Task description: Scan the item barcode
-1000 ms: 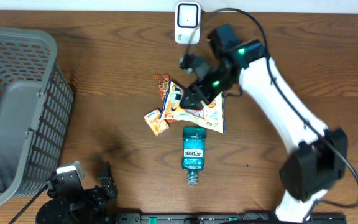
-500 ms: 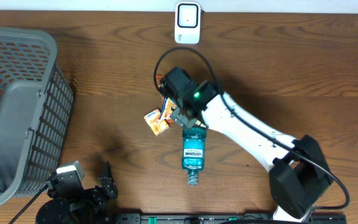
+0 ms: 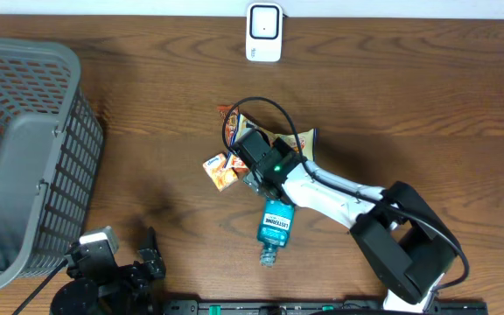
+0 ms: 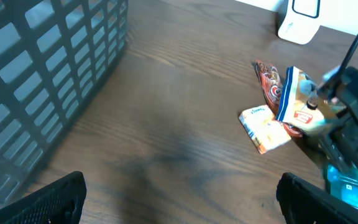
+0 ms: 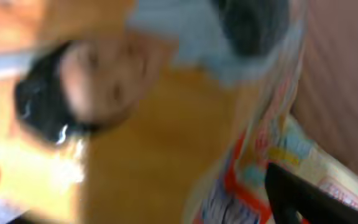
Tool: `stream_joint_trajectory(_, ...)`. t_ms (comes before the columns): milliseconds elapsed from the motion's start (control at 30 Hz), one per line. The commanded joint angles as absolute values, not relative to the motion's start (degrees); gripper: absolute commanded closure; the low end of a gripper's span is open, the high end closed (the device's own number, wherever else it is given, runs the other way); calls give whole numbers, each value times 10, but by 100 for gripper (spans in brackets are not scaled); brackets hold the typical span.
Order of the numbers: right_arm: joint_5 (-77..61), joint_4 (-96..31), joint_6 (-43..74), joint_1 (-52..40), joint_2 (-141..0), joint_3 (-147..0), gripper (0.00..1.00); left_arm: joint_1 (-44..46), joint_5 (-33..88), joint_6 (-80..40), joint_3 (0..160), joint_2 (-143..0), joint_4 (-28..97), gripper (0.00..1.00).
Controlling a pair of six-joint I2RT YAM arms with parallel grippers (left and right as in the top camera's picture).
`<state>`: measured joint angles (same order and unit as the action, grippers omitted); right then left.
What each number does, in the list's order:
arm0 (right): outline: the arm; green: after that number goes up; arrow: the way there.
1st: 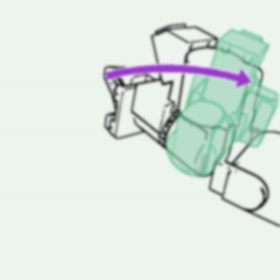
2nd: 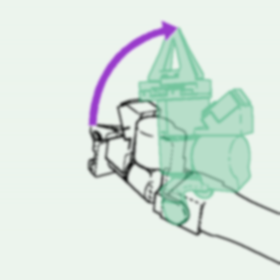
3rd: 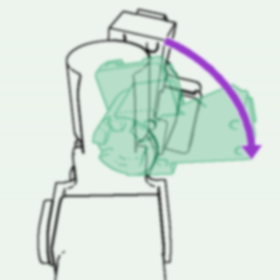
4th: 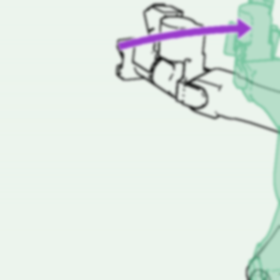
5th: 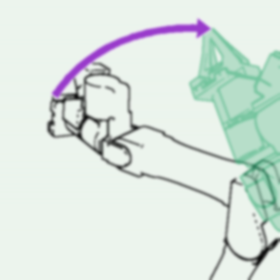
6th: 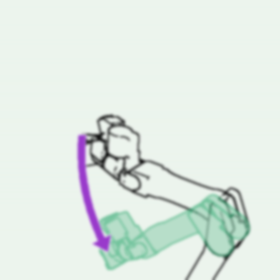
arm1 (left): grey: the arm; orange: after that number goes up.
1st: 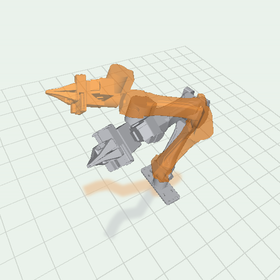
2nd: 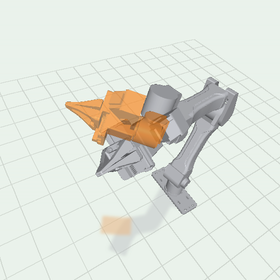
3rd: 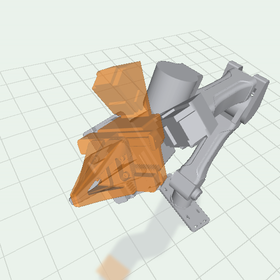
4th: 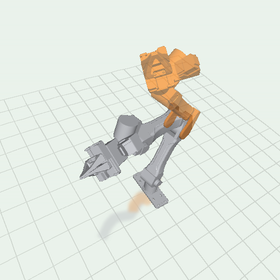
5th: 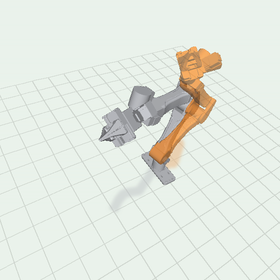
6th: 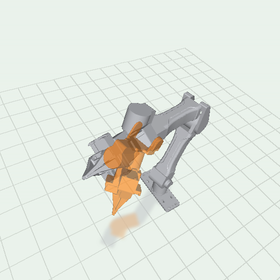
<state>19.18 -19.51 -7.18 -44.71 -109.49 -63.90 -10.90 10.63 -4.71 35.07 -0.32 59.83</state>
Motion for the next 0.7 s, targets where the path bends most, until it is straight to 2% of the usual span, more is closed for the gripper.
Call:
stream_joint_trajectory(0,221,-184,-80,-428,-1141,-622,26,-112,111,-50,349,-2,598,2)
stream_joint_trajectory(67,194,-188,-80,-416,-1163,-622,32,-112,112,-50,349,-2,598,2)
stream_joint_trajectory(100,178,-192,-80,-409,-1173,-622,39,-112,111,-51,349,-2,598,2)
stream_joint_trajectory(133,167,-200,-79,-403,-1178,-622,60,-112,112,-51,349,-2,598,2)
stream_joint_trajectory(200,155,-218,-67,-396,-1181,-623,89,-112,112,-51,349,-2,598,2)
stream_joint_trajectory(233,155,-228,-57,-393,-1178,-625,96,-112,112,-51,349,-2,598,2)
stream_joint_trajectory(267,155,-239,-50,-392,-1174,-631,99,-112,112,-50,349,-2,598,2)
stream_joint_trajectory(433,58,-358,-46,-377,-1126,-722,99,-112,112,-51,349,-2,598,2)
stream_joint_trajectory(567,-190,-502,-103,-331,-1085,-847,99,-112,112,-51,349,-2,598,2)
stream_joint_trajectory(667,-364,-565,-139,-280,-1080,-893,99,-112,112,-51,349,-2,598,2)
